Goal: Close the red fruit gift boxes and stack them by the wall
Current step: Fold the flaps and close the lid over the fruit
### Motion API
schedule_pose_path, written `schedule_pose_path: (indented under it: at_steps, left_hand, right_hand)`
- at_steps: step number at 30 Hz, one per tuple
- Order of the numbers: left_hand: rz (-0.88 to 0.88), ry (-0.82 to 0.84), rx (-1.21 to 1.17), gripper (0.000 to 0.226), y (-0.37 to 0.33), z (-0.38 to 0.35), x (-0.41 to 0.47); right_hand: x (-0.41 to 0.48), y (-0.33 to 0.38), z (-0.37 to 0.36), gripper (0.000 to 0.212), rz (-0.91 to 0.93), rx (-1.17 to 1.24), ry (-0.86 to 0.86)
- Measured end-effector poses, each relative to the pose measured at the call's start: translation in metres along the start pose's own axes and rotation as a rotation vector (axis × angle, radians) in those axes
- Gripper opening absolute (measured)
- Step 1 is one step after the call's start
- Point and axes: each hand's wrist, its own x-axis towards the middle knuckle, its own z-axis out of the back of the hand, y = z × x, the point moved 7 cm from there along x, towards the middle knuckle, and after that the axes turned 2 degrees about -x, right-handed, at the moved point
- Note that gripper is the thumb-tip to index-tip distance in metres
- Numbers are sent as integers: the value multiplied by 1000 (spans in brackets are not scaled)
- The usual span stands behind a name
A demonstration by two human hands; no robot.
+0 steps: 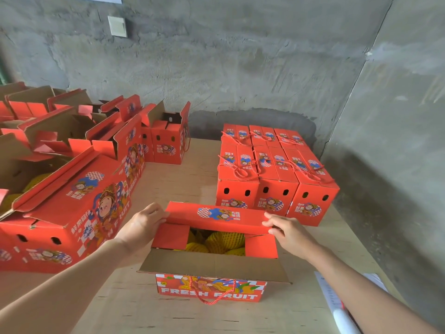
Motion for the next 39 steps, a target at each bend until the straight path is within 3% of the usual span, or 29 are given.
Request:
schedule_pose_path:
  at_steps: [8,15,21,24,26,29,32,34,36,39]
  left_hand:
    - [91,-24,-31,14,9,0,-5]
    - [183,-60,-87,19,13,-3,-10]
    - [239,-108,-132,18,15,-8,-15]
    - [252,-55,-231,31,22,-15,-27]
    - [248,76,-337,55,25,-24,-39]
    - [164,106,-290,68,15,-26,-49]
    - [176,114,-378,51,1,-21,-50]
    - [314,176,-608,62,5,-23,-52]
    - [466,184,-839,75,9,-27,-51]
    - [588,42,-838,78,15,-25,-42]
  right_hand:
    - [-2,0,1,22,36,4,-18]
    - [-20,-1,-5,62,0,-58,164]
    - [-30,-6,-7,87,-84,41,356]
    - [-31,-6,-11,94,-86,51,430]
    - [-30,-6,-13,96,-90,73,453]
    - [-33,-4,-12,97,-145,203,462]
    - [-34,5,-7,53,-231,471,369]
    - [-30,0,-5,54,-299,493,146]
    - [-29,3,-4,34,-293,441,-88]
    - [-28,21,-11,47,-213,384,-248]
